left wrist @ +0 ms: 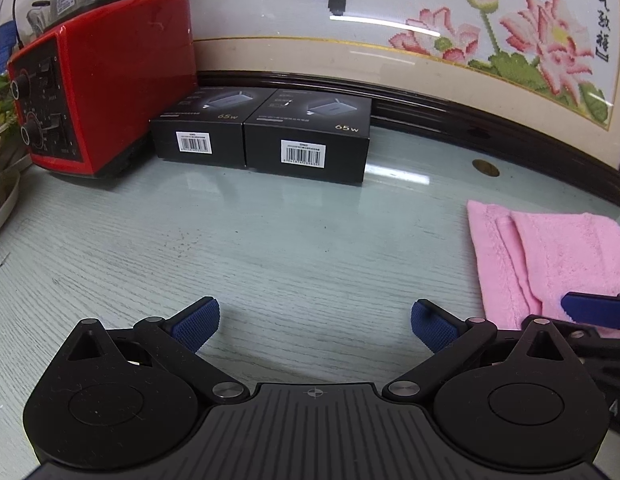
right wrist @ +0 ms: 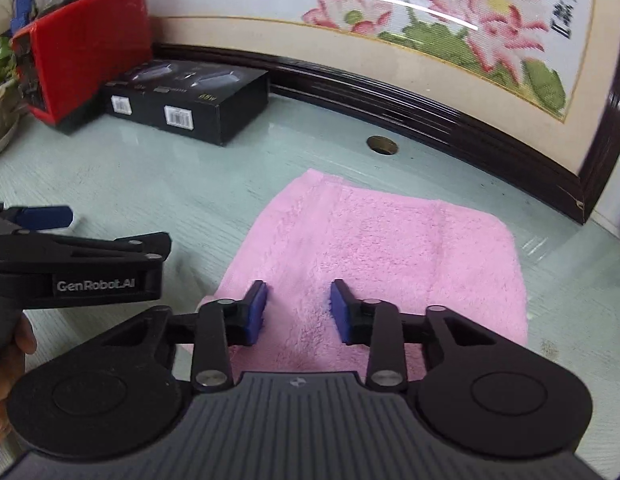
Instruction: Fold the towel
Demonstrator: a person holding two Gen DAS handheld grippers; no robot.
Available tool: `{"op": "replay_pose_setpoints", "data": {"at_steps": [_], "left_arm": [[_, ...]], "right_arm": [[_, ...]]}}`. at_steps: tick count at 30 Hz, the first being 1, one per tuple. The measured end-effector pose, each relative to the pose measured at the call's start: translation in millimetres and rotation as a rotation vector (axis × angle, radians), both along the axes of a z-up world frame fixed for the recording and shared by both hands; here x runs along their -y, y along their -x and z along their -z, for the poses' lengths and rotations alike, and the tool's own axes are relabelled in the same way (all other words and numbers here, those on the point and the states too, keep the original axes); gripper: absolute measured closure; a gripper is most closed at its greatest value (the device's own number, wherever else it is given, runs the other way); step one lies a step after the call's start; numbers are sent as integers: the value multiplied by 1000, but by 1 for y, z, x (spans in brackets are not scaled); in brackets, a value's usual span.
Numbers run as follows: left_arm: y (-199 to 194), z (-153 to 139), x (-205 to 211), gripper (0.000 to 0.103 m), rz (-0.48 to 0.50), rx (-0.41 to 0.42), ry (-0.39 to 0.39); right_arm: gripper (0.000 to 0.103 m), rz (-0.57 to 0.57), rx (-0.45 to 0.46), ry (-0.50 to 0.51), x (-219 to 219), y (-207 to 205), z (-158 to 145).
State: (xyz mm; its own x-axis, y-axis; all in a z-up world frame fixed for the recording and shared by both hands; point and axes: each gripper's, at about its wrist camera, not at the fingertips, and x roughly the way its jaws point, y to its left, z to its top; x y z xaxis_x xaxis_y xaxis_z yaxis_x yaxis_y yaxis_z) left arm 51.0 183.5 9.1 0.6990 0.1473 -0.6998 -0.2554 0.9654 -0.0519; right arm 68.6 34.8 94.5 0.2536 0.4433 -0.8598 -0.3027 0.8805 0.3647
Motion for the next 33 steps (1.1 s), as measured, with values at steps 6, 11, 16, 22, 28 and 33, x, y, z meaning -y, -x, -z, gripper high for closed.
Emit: {"op": "replay_pose_setpoints", "data": {"at_steps": [6,11,16,22,28,33], "left_arm": [[1,-1,-3,0,-10,5,24],[2,-3,-11,0,-44,15,60],[3,-4,-18,0,-67,28,96],[4,-5,-19,0,-74,26,95],[5,-5,-21,0,-79,31,112],[5,-4,-19,0,-76,28,97]], "right_arm": [[91,64,-42,-98,25,-7,2],[92,111,-17,-161,36,-12,-9],[94,137,29,-196,28,-18,-20],[86,114,6,-151,14,-20,-10],[56,55,-29,-63,1,-16,-5],[47,4,-15,11,-20,-7,3]]}}
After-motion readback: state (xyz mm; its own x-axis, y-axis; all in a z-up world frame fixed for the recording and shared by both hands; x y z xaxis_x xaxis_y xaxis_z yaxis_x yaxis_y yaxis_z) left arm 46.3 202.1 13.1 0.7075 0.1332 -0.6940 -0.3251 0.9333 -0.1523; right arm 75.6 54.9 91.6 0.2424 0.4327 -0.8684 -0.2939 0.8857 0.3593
